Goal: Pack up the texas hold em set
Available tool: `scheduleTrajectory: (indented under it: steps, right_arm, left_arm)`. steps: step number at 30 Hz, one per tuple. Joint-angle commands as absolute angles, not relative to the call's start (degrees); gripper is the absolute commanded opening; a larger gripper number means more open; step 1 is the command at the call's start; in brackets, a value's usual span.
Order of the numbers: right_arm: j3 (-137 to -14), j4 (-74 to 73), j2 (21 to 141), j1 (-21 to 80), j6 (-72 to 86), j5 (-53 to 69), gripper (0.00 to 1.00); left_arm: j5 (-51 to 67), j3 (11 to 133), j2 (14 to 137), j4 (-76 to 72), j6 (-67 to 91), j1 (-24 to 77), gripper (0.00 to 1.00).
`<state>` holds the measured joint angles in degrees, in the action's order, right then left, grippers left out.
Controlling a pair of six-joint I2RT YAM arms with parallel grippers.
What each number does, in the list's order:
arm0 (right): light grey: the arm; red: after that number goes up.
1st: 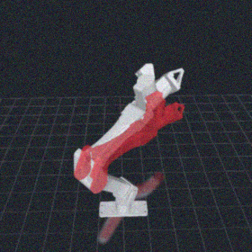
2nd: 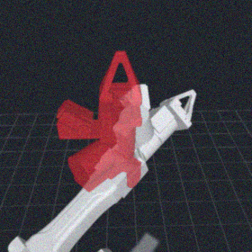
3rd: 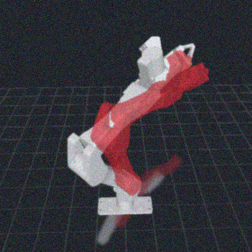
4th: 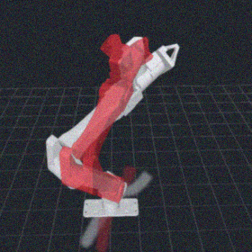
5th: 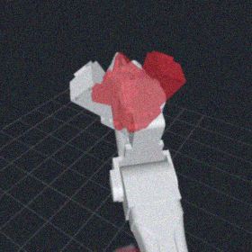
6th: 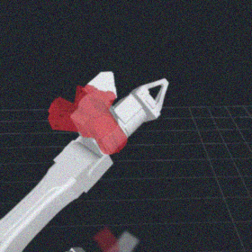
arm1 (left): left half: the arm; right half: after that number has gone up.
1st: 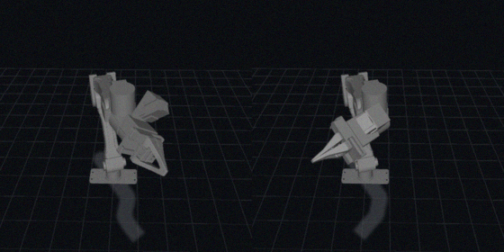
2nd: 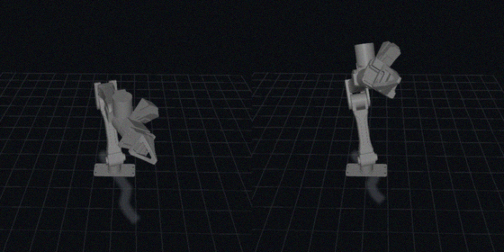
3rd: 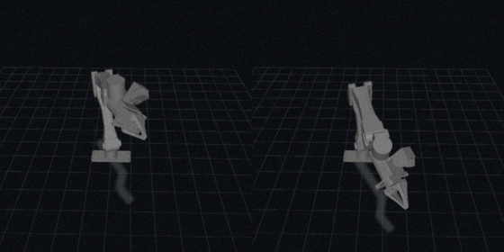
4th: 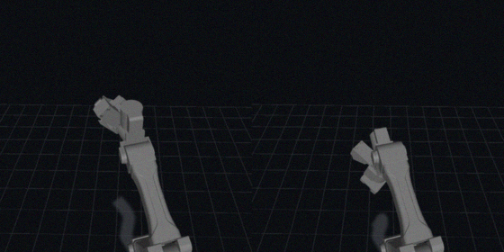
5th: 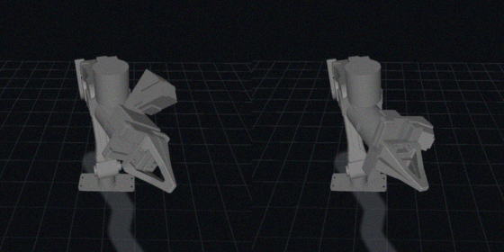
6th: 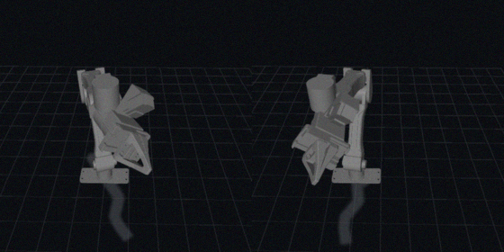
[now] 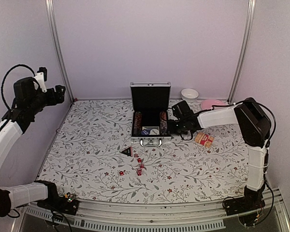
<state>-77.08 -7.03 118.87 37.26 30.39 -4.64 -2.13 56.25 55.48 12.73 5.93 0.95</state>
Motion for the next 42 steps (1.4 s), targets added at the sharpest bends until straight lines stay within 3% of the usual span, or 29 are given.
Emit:
scheduleTrajectory:
  steps: [1,13,24,42]
  right_arm:
    - [-71.37,-13.28,114.01,40.5,30.28,-3.04,0.02]
    - [-66.57,-13.95,108.89,41.22,32.28,-4.4,0.02]
    - [-71.55,-16.1,106.91,41.13,28.75,-8.37,0.3]
    - [-84.99,-12.74,113.33,38.44,24.5,-7.31,0.36]
  left_arm:
    - [-1.5,55.34,54.16,11.68,5.54,0.7,0.97]
    - [-1.13,55.31,54.27,11.64,5.89,0.7,0.97]
    - [-1.56,55.27,55.1,11.7,5.37,0.7,0.97]
    - [-2.07,55.2,55.18,11.95,5.19,0.7,0.97]
